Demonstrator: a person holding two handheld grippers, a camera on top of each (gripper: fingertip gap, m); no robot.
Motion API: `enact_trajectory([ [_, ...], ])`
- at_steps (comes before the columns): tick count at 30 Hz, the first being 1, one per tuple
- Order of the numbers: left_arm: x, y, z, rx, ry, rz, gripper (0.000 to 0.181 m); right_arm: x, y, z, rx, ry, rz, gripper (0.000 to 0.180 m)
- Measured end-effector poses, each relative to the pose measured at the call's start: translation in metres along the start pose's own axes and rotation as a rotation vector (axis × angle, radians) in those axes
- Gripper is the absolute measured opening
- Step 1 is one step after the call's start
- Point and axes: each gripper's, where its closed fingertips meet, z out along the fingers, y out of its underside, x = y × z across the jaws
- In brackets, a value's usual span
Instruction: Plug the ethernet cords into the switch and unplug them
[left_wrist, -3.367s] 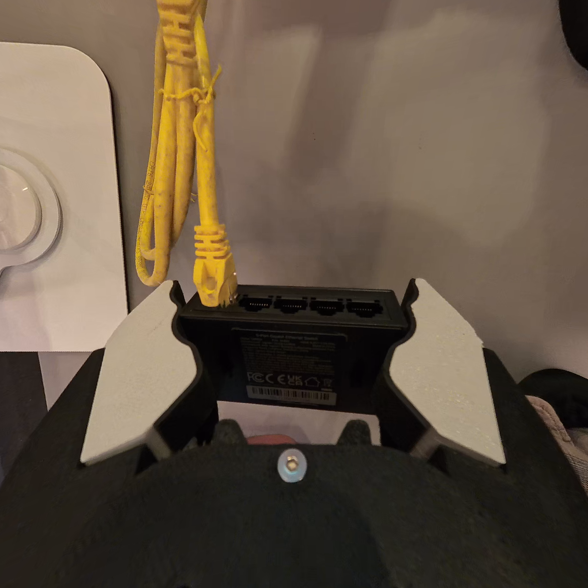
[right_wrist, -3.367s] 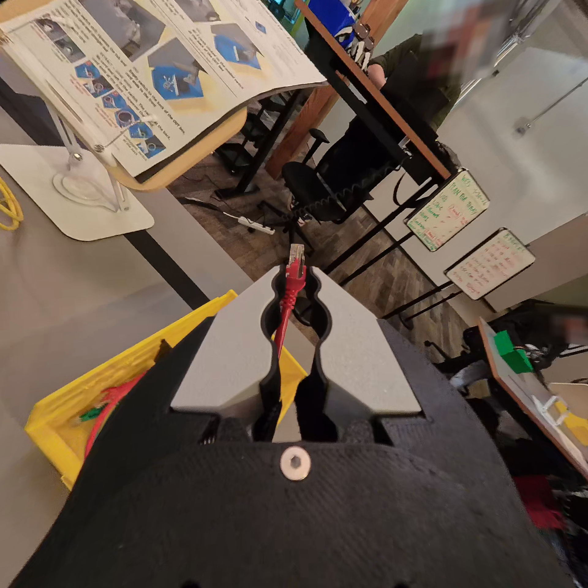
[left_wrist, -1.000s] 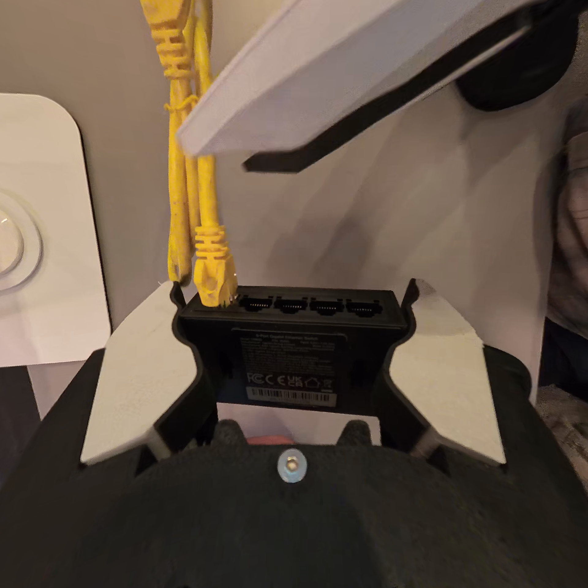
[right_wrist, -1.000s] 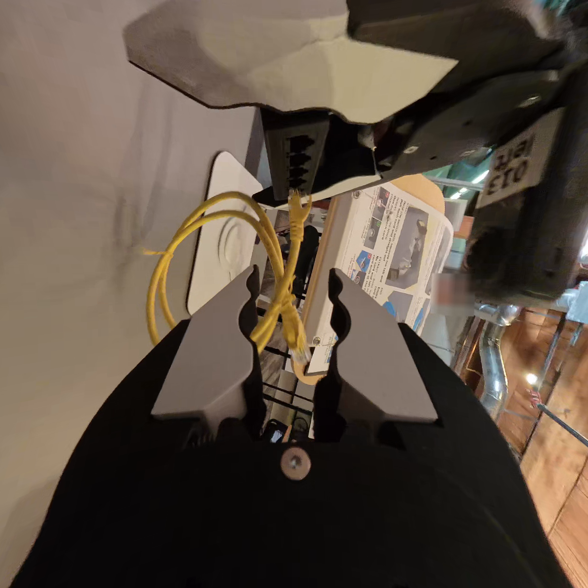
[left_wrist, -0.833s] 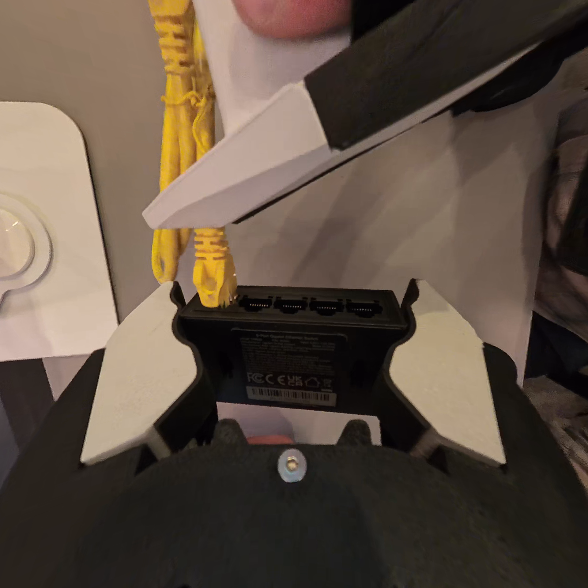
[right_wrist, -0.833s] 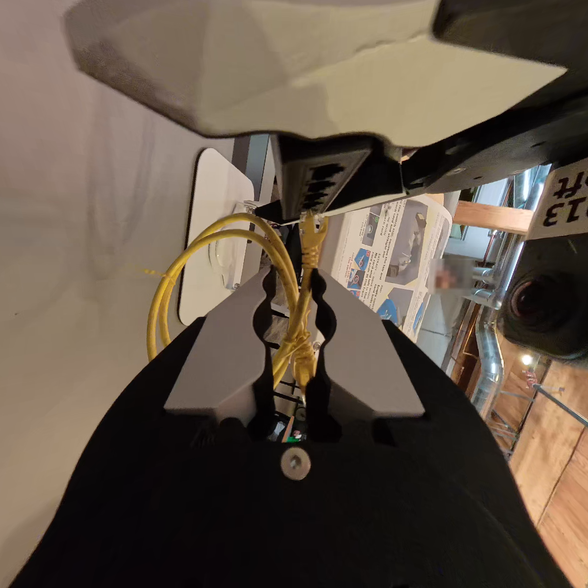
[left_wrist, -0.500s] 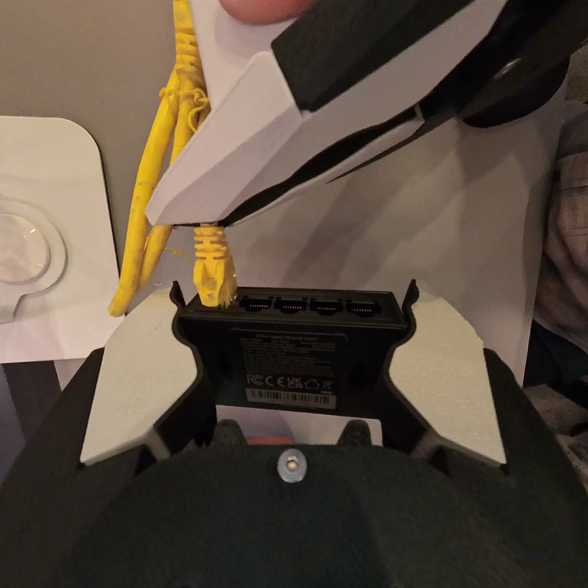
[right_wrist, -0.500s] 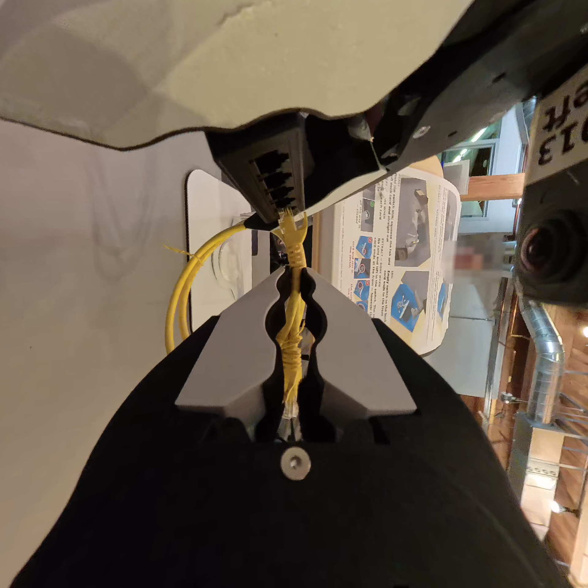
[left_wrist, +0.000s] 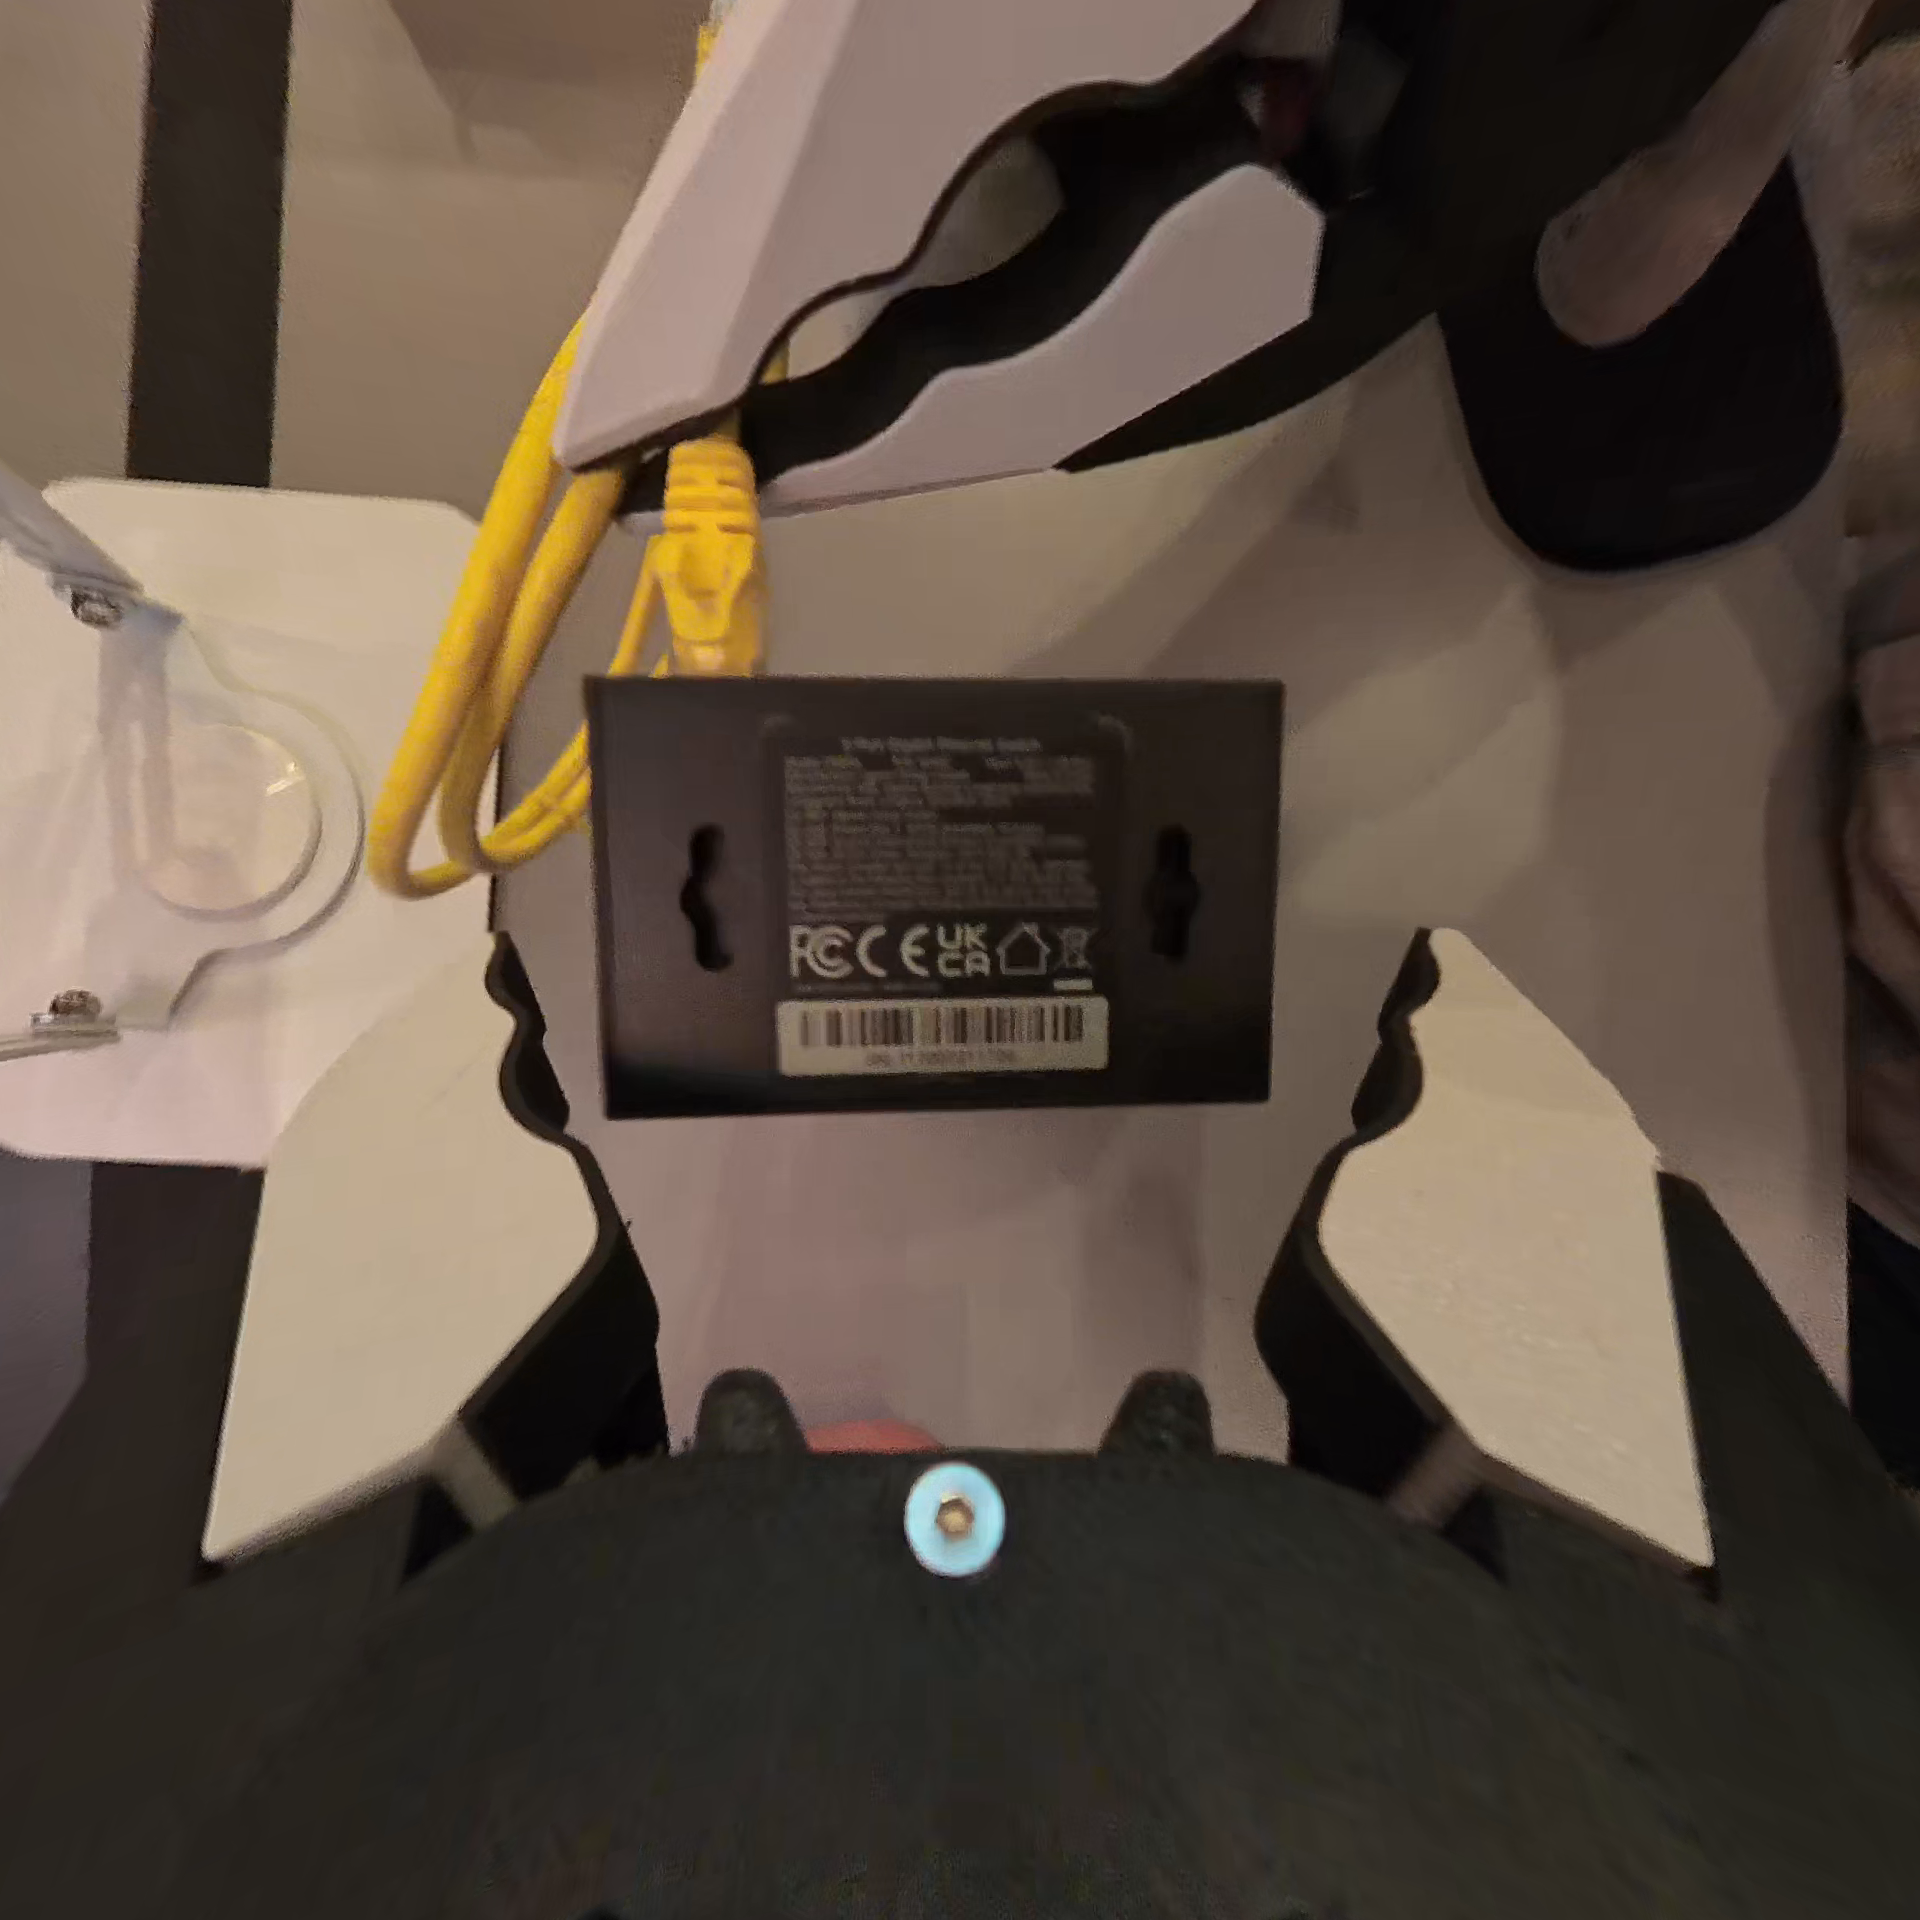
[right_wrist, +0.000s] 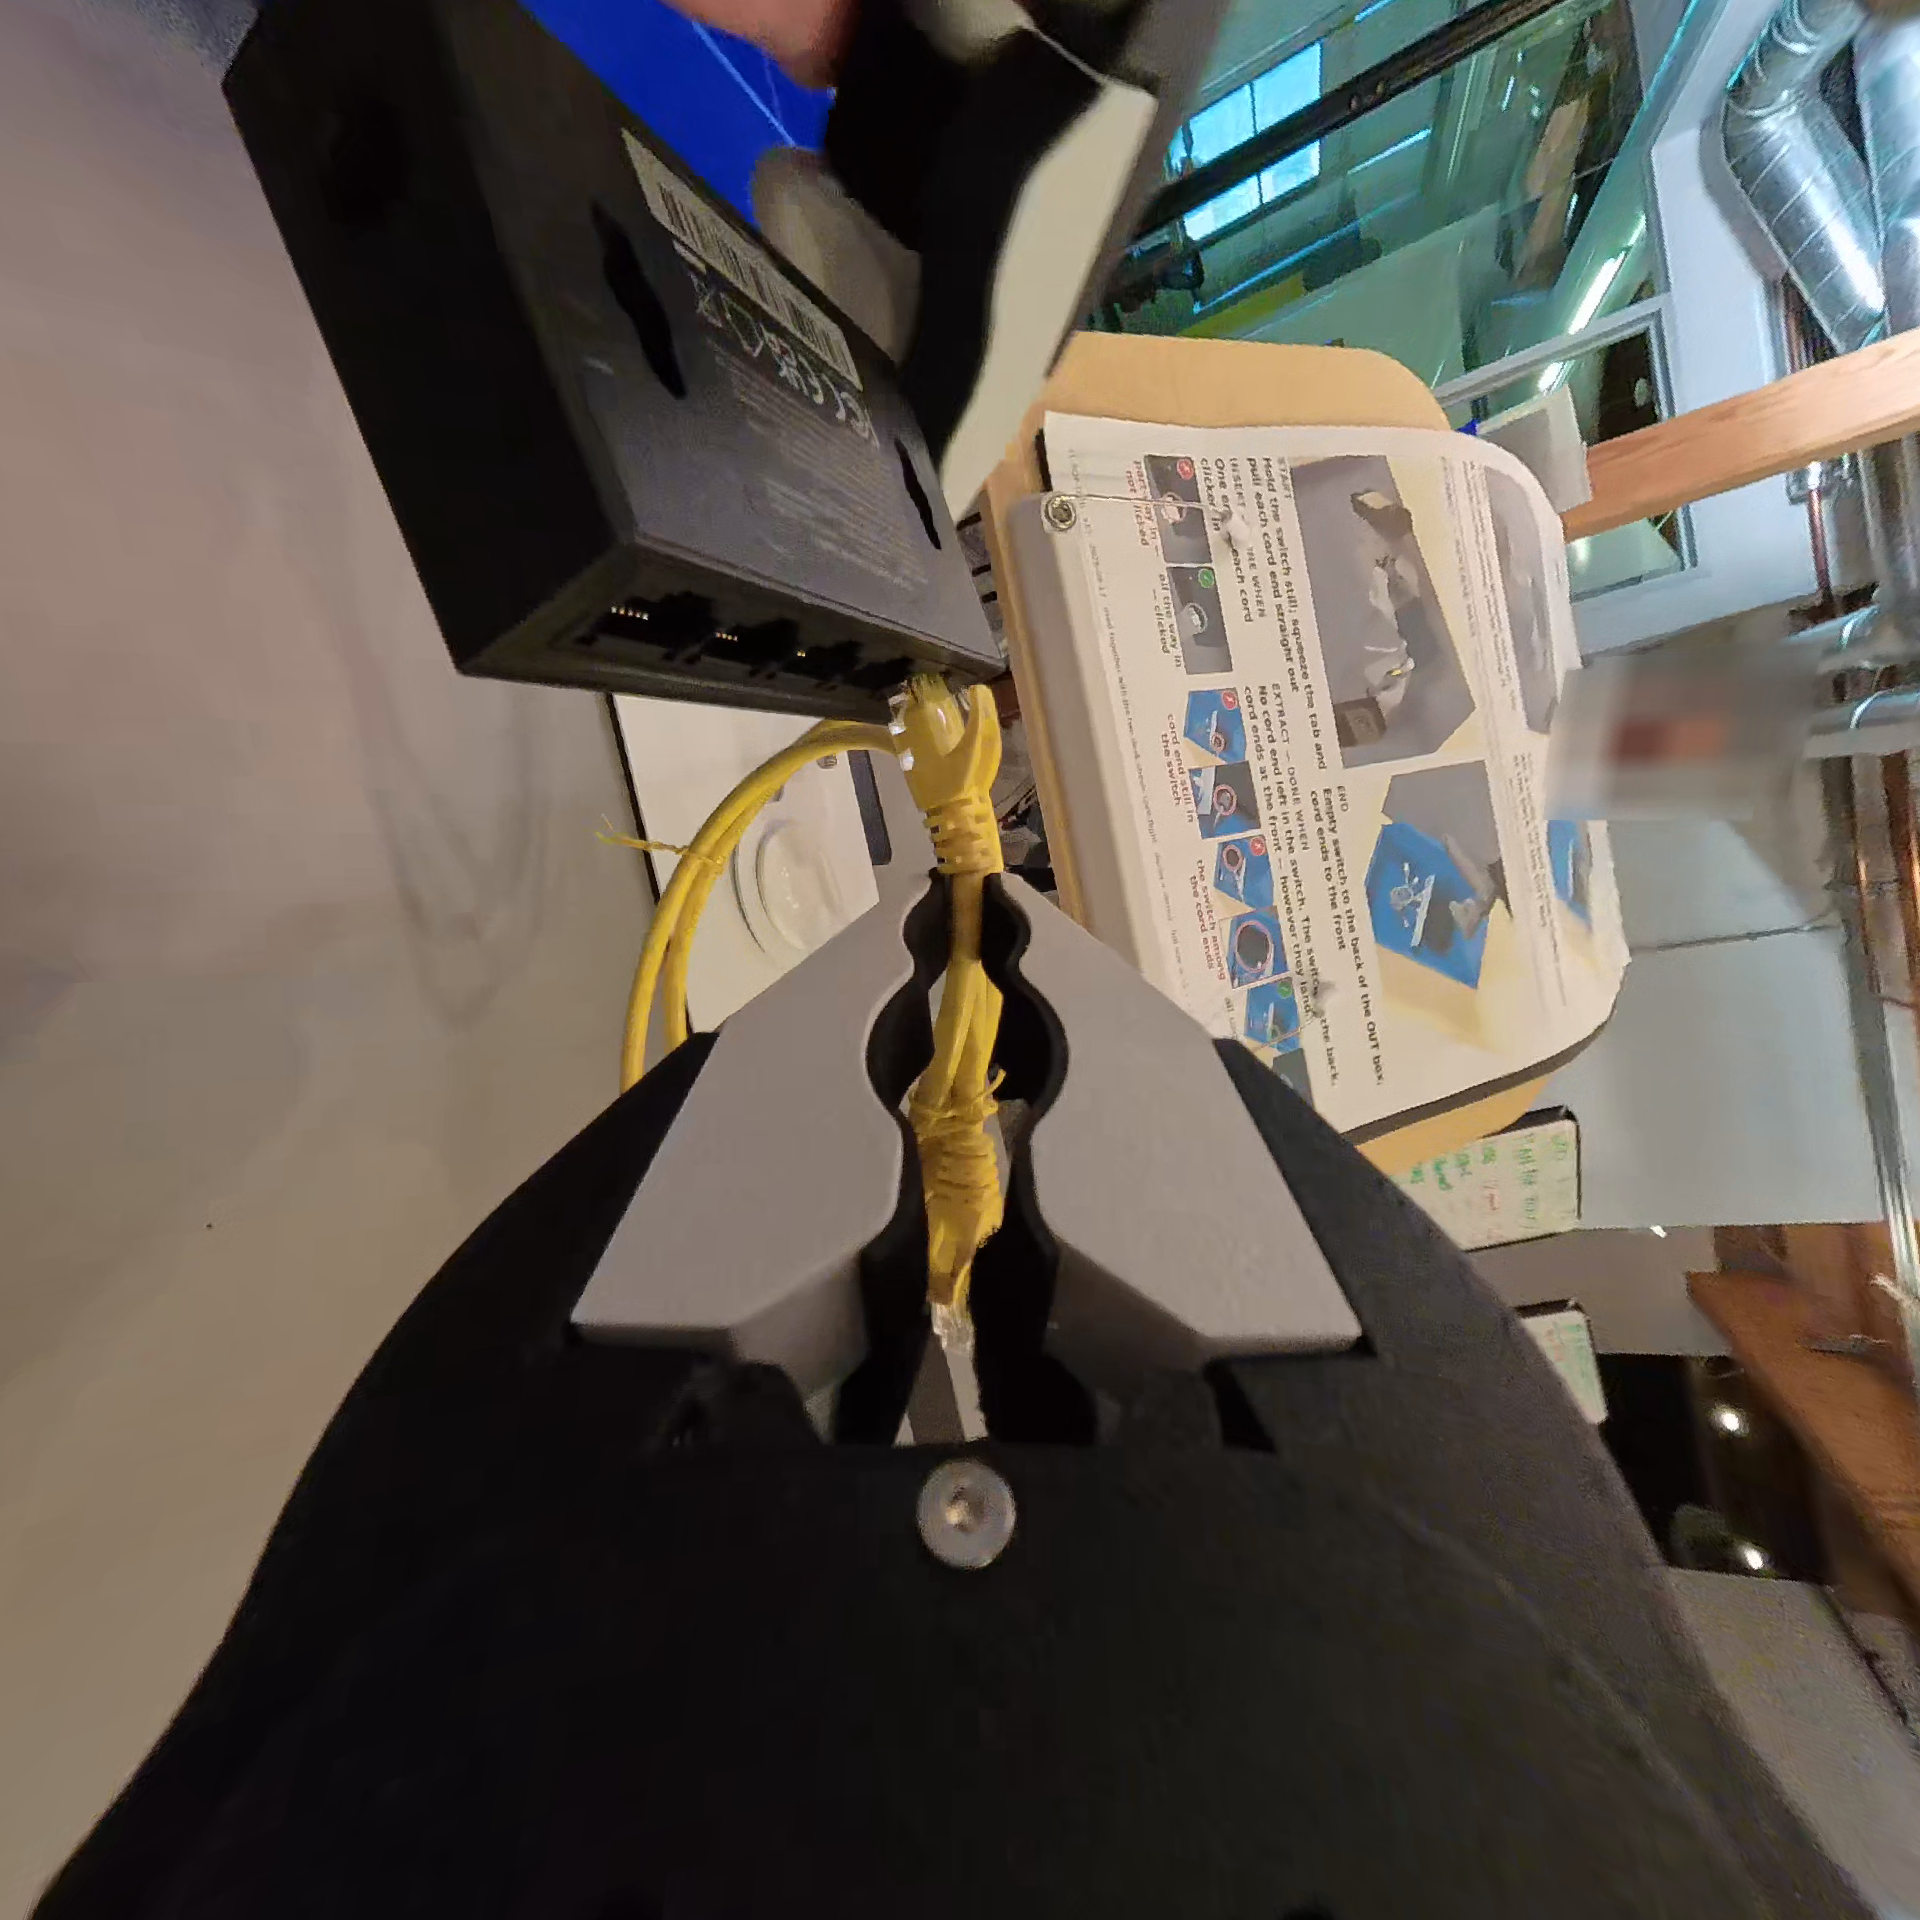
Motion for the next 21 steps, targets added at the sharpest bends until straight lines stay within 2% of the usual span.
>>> enact_trajectory([
  [1,0.002,-0.003,0.002,0.047,-0.001,0.001,0.146,0.001,0.002,0.000,-0.002,0.000,0.015,0.003],
  [5,-0.004,-0.017,0.007,0.217,-0.046,-0.013,0.127,0.000,0.003,0.000,0.005,-0.012,0.048,0.003],
  [8,-0.003,-0.030,0.003,0.342,-0.032,-0.032,0.126,-0.002,0.005,0.001,0.013,-0.028,0.079,0.003],
  [12,-0.002,-0.037,-0.005,0.425,-0.007,-0.034,0.125,-0.001,0.001,-0.001,0.061,-0.021,0.091,0.004],
  [14,-0.003,-0.039,-0.007,0.455,0.012,-0.049,0.125,0.003,-0.001,-0.001,0.074,-0.011,0.094,0.015],
  [16,-0.004,-0.040,-0.007,0.467,0.033,-0.079,0.124,0.006,-0.002,-0.001,0.075,0.010,0.094,0.044],
  [17,-0.005,-0.041,-0.008,0.480,0.028,-0.089,0.124,0.008,-0.003,-0.002,0.078,0.024,0.097,0.051],
  [21,-0.002,-0.050,-0.010,0.536,0.063,-0.149,0.124,-0.004,-0.019,-0.015,0.135,0.020,0.046,0.059],
])
